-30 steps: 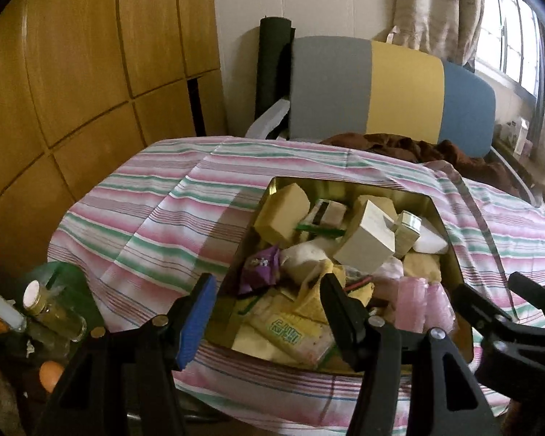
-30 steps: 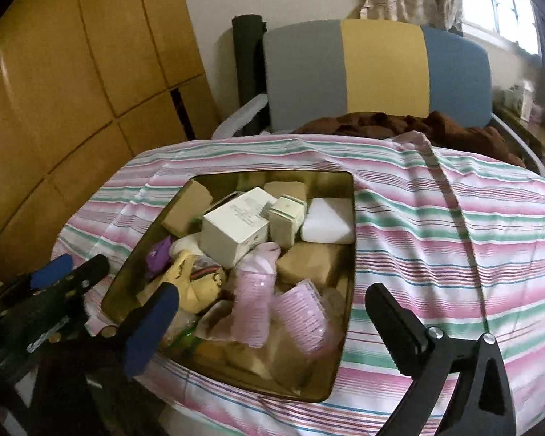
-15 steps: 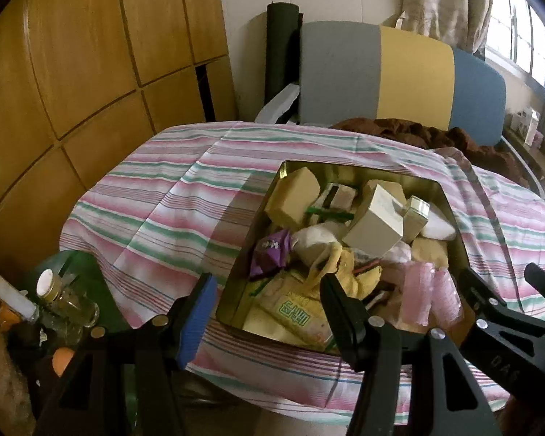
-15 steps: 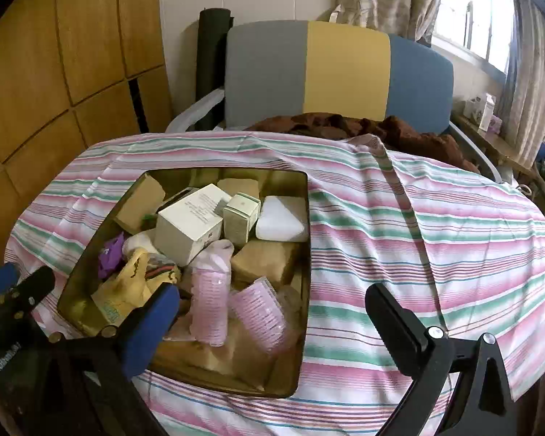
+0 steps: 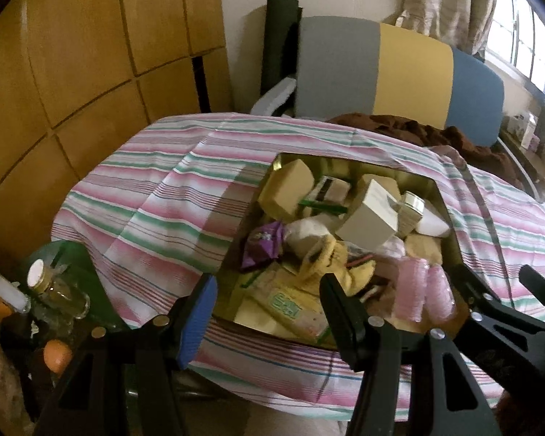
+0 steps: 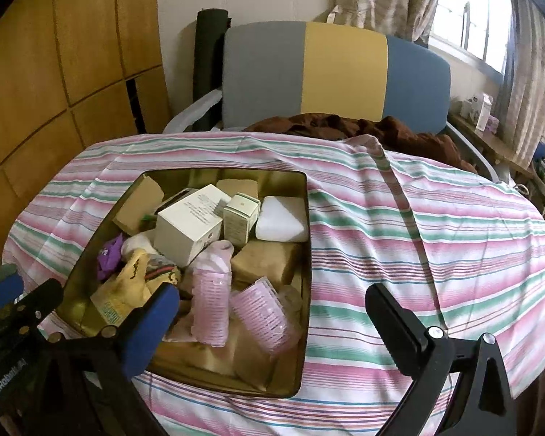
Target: Organize objects
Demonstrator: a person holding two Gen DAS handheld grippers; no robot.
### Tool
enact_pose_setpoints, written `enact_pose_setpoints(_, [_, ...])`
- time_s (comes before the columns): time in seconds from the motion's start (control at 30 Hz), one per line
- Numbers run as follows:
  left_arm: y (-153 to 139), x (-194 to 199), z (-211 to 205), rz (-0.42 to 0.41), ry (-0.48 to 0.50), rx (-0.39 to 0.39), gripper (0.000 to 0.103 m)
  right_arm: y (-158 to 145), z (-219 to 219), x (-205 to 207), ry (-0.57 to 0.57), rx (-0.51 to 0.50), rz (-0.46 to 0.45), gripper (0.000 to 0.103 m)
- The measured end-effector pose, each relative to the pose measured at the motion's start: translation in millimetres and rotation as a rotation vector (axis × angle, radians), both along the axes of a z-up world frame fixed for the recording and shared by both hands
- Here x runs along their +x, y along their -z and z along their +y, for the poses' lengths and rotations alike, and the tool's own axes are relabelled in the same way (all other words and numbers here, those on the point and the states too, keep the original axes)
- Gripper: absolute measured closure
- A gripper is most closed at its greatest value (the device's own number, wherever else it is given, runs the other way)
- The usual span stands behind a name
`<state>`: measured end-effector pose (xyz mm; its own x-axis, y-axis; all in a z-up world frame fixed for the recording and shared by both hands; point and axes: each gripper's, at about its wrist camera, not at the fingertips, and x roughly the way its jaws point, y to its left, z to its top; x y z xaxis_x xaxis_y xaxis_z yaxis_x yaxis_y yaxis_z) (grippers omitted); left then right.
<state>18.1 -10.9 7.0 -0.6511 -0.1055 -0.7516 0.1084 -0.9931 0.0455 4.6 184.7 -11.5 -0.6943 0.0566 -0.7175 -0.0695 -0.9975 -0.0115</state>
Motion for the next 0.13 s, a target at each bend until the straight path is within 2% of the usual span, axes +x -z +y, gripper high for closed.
enact_pose_setpoints(0.13, [0.6, -1.6, -1.0, -0.008, 0.001, 0.005, 0.043, 1.5, 2.8, -0.3, 0.004, -0.005, -0.004, 0.000])
